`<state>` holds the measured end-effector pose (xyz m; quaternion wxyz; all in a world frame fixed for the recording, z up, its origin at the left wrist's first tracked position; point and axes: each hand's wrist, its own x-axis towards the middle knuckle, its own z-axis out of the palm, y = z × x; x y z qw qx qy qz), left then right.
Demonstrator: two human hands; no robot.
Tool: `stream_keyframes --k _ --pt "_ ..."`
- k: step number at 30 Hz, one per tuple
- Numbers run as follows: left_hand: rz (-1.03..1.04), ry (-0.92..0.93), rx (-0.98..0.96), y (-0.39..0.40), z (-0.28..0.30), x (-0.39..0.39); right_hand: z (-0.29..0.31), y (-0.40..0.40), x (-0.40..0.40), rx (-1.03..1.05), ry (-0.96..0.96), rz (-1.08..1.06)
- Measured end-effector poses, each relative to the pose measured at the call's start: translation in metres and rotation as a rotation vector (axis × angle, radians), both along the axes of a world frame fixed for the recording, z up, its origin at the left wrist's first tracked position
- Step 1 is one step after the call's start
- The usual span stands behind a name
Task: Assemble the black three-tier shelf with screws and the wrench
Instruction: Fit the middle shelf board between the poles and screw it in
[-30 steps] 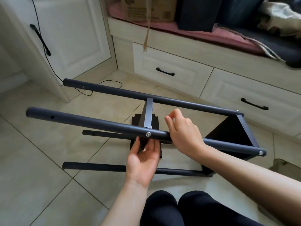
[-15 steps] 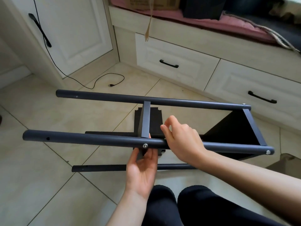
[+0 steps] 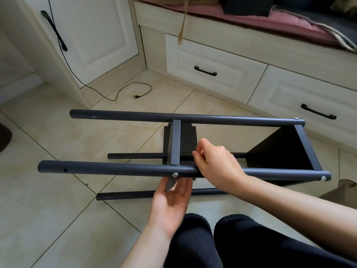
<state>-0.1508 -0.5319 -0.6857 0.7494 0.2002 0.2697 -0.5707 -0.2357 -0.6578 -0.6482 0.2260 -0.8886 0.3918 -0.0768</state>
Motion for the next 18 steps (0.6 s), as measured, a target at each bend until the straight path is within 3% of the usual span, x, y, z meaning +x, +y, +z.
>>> stream_keyframes --k 4,6,8,11,13,16,18 --pt "-0.232 -0.16 0.162 0.01 -0.007 0.01 0.001 0.003 0.0 0.046 -0.008 0.008" --pt "-0.404 -0.35 0.264 0.017 -0.011 0.015 0.002 0.003 -0.001 0.041 -0.014 -0.001" --pt "-0.567 -0.626 0.417 0.021 -0.015 0.019 0.002 0.002 -0.001 0.047 -0.023 -0.005" --pt "-0.791 -1.266 0.727 0.024 -0.026 0.031 0.003 0.002 0.0 0.051 -0.027 0.003" --pt "-0.895 -1.569 0.858 0.019 -0.028 0.038 0.003 0.003 0.0 0.045 -0.044 0.017" --pt "-1.005 -1.743 0.864 0.002 -0.03 0.041 0.003 0.002 0.0 0.047 -0.094 0.055" --pt "-1.037 -1.84 0.754 -0.012 -0.033 0.042 0.005 0.002 0.0 0.065 -0.106 0.089"
